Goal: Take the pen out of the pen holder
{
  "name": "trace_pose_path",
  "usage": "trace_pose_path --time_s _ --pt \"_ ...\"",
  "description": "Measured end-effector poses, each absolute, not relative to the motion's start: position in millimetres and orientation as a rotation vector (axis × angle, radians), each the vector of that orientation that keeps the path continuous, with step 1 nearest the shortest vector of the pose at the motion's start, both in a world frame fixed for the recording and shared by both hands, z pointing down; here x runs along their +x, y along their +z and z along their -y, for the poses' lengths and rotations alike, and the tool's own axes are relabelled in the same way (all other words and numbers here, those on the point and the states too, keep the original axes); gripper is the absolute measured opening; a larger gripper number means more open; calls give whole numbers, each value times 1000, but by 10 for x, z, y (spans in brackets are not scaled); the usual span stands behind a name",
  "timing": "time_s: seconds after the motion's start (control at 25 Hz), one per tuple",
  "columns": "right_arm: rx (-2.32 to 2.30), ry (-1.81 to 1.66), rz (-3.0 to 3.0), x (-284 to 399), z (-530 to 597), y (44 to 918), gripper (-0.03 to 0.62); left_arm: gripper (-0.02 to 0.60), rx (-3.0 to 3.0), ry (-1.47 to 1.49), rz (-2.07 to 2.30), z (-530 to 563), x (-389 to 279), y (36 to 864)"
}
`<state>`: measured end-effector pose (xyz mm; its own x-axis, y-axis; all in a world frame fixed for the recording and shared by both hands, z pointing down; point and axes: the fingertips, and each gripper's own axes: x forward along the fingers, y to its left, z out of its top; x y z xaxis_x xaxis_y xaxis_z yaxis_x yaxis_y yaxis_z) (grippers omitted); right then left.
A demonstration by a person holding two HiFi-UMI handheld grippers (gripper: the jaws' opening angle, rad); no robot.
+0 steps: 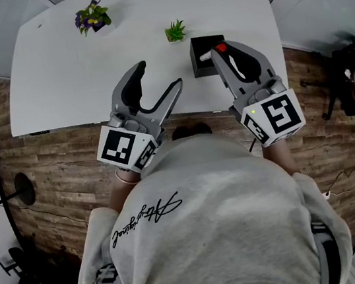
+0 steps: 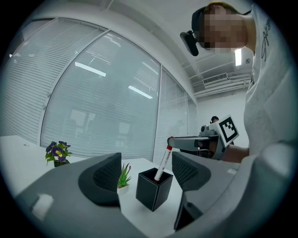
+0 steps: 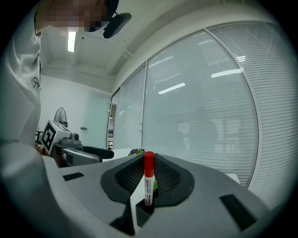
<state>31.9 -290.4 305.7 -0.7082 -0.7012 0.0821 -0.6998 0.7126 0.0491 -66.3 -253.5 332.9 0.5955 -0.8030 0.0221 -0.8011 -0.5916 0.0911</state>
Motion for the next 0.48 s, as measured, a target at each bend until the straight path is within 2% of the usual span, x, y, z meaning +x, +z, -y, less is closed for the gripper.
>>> trace_pose_path --time_s 0.48 --pt "1181 -49 2834 395 2852 2916 63 325 2740 -46 1357 2537 -594 3269"
